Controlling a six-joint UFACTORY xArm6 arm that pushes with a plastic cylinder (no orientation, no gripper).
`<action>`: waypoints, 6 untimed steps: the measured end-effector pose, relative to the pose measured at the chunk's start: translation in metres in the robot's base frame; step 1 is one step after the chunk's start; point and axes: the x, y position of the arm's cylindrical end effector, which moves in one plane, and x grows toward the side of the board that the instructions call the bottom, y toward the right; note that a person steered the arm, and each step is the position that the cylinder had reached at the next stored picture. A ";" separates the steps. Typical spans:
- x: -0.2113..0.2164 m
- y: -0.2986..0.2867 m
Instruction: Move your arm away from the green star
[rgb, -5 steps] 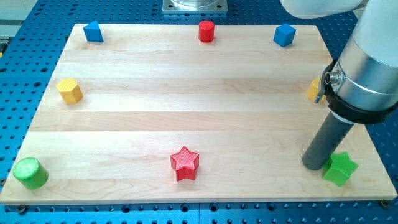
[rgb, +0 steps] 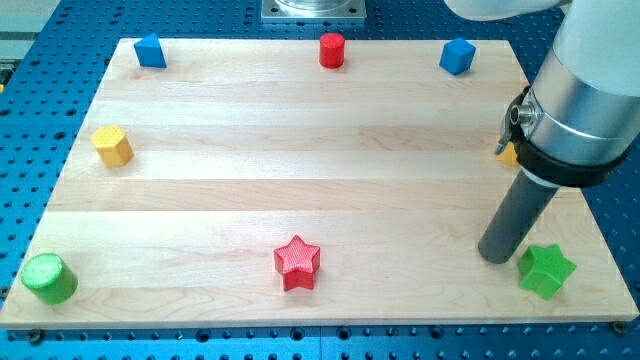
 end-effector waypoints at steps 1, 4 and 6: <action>0.000 0.003; -0.012 0.016; -0.012 0.021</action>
